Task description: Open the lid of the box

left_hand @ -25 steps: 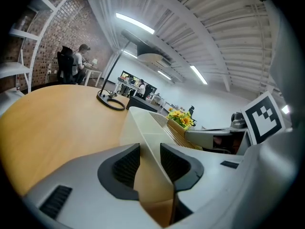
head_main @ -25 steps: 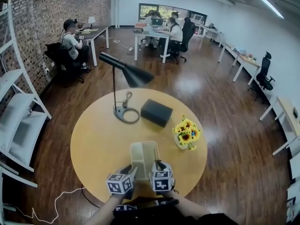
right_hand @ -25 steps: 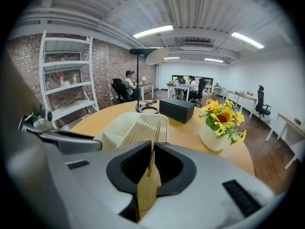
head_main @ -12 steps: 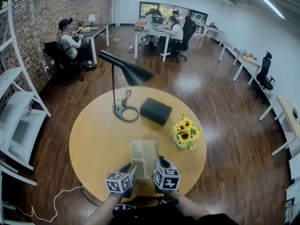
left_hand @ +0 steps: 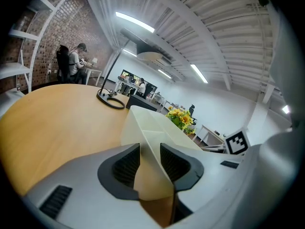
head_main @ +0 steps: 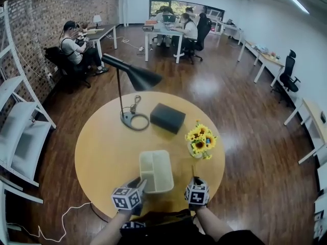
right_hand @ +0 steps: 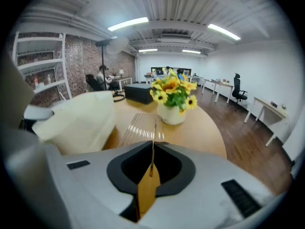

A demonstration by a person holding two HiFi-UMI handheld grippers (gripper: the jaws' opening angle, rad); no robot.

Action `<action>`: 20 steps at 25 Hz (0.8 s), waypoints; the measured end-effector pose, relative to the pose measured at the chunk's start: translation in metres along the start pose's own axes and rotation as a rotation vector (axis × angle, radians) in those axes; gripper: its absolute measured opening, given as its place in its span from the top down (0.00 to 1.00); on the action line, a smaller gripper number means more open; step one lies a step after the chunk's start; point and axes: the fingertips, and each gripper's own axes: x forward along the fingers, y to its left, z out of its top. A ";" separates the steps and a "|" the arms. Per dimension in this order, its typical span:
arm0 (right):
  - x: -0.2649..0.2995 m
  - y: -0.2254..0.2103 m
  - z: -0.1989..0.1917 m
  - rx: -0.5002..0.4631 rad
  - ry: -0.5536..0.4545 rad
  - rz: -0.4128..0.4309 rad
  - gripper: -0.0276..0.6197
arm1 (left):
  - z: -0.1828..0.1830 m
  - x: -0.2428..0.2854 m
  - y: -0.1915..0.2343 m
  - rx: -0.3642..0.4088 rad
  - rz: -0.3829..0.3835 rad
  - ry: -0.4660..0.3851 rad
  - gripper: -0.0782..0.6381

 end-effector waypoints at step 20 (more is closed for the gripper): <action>-0.010 -0.004 -0.004 0.117 -0.087 0.082 0.95 | 0.024 -0.037 -0.003 -0.094 -0.007 -0.157 0.73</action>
